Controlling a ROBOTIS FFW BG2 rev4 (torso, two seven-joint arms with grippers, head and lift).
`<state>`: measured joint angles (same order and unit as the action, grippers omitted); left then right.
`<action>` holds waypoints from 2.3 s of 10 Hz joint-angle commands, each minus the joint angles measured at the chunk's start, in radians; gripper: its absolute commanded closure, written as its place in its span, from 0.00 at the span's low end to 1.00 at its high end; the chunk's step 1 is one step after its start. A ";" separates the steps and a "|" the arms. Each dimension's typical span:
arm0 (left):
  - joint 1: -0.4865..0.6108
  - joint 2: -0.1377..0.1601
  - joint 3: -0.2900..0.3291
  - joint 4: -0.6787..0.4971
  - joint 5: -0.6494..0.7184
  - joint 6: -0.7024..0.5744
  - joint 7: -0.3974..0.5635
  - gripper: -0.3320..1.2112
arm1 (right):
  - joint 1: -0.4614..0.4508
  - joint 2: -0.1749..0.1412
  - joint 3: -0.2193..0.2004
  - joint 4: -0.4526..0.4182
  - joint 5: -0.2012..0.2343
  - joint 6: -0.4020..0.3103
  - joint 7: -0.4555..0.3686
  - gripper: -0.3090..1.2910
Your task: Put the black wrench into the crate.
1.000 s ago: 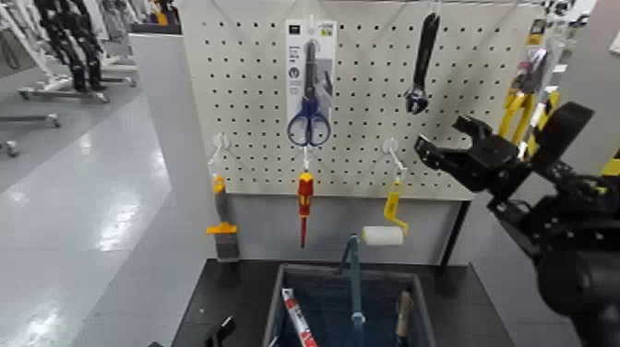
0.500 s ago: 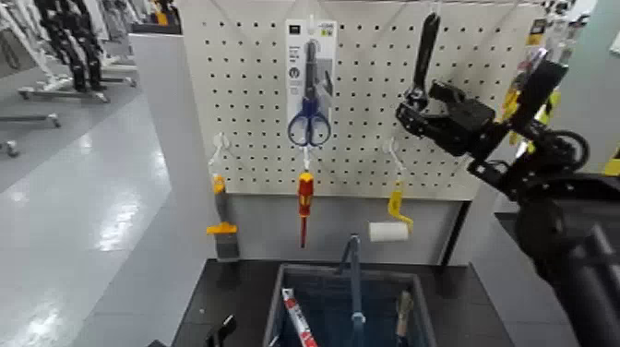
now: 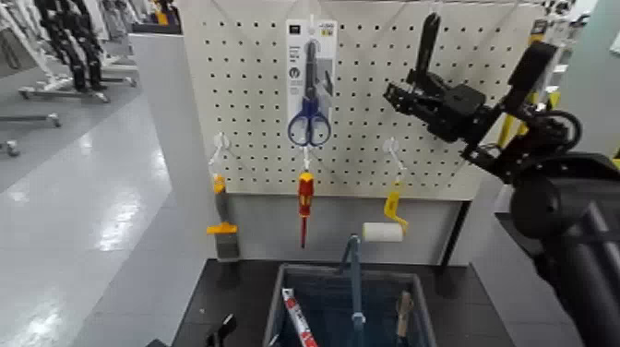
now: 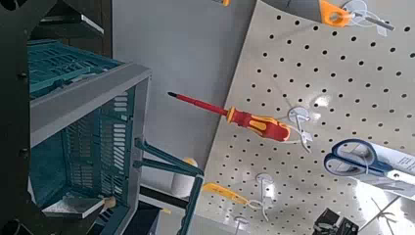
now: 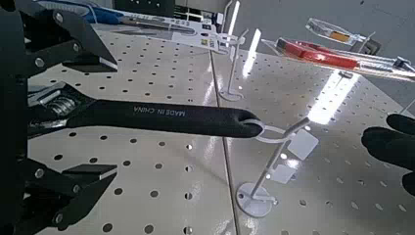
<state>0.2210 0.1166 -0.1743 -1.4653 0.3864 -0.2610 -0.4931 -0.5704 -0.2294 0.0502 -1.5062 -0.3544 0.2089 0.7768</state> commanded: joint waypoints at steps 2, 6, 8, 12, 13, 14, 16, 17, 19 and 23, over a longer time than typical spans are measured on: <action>0.000 0.000 -0.001 0.000 0.000 0.002 -0.001 0.27 | 0.000 -0.005 0.002 -0.026 0.005 0.009 -0.007 0.90; -0.002 0.000 -0.004 -0.001 0.000 0.005 -0.001 0.27 | -0.005 -0.007 0.002 -0.043 0.023 0.010 -0.008 0.90; -0.002 0.000 -0.005 -0.001 0.002 0.006 -0.001 0.27 | -0.005 -0.007 0.002 -0.048 0.028 0.009 -0.008 0.90; -0.002 0.002 -0.005 -0.001 0.003 0.006 -0.001 0.27 | 0.046 -0.008 -0.032 -0.215 0.041 0.032 -0.039 0.90; -0.002 0.002 -0.004 -0.001 0.003 0.006 -0.001 0.27 | 0.070 -0.007 -0.044 -0.293 0.049 0.052 -0.050 0.90; -0.002 0.002 -0.002 0.000 0.003 0.008 -0.002 0.27 | 0.099 -0.002 -0.055 -0.356 0.051 0.070 -0.068 0.90; -0.003 0.005 -0.004 0.000 0.003 0.008 -0.002 0.27 | 0.175 0.019 -0.052 -0.421 0.045 0.096 -0.102 0.90; -0.005 0.005 -0.005 0.002 0.005 0.011 -0.002 0.27 | 0.236 0.032 -0.049 -0.457 0.040 0.126 -0.117 0.90; -0.003 0.003 -0.002 0.002 0.005 0.009 -0.002 0.27 | 0.360 0.055 -0.050 -0.471 0.000 0.179 -0.155 0.90; -0.002 0.005 -0.002 0.002 0.005 0.003 -0.002 0.27 | 0.563 0.094 -0.075 -0.460 -0.029 0.277 -0.214 0.90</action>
<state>0.2185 0.1212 -0.1763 -1.4634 0.3911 -0.2556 -0.4954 -0.0289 -0.1373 -0.0232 -1.9689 -0.3833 0.4711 0.5629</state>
